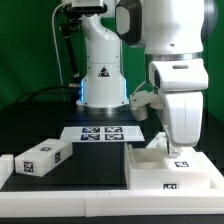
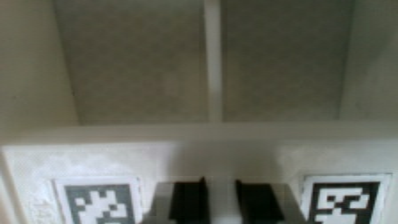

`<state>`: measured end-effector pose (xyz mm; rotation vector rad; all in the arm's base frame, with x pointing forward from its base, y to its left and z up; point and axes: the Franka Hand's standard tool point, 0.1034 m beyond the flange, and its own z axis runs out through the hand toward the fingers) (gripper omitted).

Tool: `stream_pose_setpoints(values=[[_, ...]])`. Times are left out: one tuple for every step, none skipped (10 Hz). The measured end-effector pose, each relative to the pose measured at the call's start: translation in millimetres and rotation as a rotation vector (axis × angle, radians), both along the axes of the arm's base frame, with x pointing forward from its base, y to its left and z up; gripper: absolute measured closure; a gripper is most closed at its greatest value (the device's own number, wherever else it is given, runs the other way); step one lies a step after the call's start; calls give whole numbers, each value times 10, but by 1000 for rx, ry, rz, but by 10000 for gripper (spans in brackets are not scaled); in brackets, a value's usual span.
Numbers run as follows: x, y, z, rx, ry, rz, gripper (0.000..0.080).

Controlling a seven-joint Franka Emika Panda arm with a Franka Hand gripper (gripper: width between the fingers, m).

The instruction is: Assemble cabinet

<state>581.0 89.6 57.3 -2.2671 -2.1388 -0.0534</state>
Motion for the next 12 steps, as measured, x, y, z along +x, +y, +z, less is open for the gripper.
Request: stream_pose_setpoints(values=[[-1,0,0,0,0,0,727],[-6,0,8,-2,0,3,727],[-11,-3,30,-4,-2,4,653],[-33,-28,63,-9,1,4,485],[-51,-36,101,-13,-1,3,485],[-112,-36,172,-19,-5,-22,290],[-243,-6,243,-28,-16,-46,151],[-399,48,293,-30,-24,-103,151],[-600,124,337,-29,-35,-180,37],[-818,205,342,-38,-20,-241,37],[-967,292,315,-41,-11,-276,5],[-1100,381,261,-38,-5,-297,1]])
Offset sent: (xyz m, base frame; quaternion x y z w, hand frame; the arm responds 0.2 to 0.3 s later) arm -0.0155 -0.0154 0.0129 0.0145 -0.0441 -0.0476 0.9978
